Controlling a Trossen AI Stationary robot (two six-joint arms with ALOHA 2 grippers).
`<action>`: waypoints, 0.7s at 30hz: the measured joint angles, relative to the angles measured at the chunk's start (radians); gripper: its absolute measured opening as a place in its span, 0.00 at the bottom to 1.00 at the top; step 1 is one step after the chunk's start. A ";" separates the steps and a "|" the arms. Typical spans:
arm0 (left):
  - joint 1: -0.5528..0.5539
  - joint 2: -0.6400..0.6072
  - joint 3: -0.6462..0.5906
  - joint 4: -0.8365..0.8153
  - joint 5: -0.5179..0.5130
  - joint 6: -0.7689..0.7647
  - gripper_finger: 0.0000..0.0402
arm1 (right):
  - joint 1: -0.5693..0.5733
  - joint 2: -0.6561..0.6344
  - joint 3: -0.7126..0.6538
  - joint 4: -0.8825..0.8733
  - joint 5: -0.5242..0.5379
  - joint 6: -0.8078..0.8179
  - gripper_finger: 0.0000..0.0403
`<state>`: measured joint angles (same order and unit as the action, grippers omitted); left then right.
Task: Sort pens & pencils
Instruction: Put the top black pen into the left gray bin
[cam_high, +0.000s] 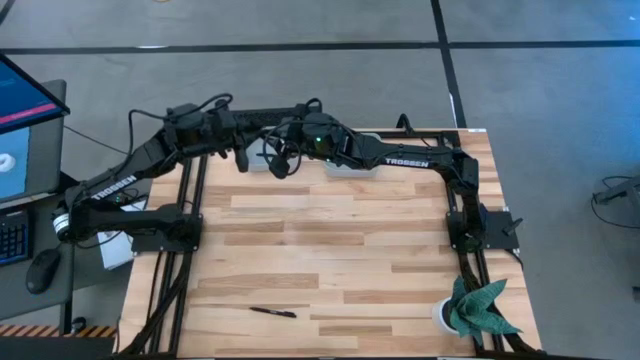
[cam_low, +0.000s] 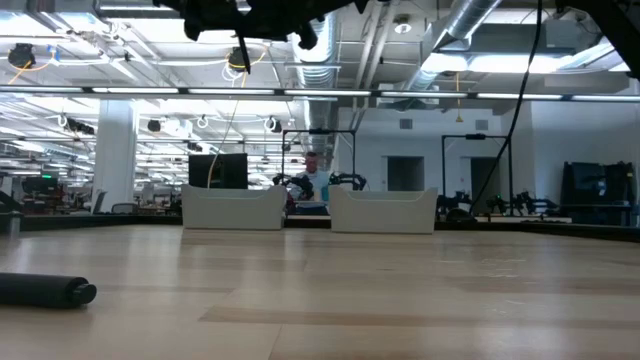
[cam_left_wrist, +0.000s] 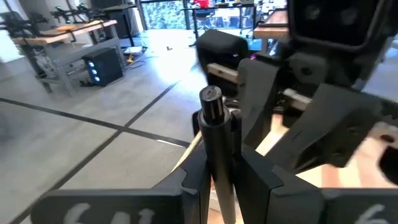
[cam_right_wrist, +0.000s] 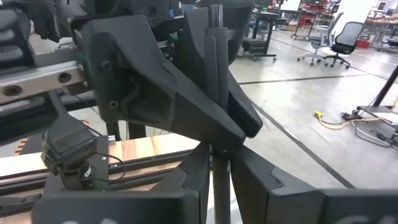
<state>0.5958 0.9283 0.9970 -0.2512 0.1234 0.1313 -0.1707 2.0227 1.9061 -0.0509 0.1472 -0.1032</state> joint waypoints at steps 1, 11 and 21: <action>0.001 0.000 0.000 0.000 -0.009 0.006 0.12 | 0.000 -0.001 0.000 0.000 0.009 0.000 0.23; 0.001 0.000 0.000 -0.003 -0.023 0.017 0.12 | 0.001 -0.001 0.001 -0.010 0.028 -0.002 0.33; 0.000 0.008 -0.001 -0.094 -0.146 0.109 0.12 | -0.030 -0.001 0.002 -0.190 0.038 0.035 0.34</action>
<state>0.5955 0.9362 0.9958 -0.3453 -0.0230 0.2407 -0.2010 2.0212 1.9083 -0.2407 0.1848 -0.0682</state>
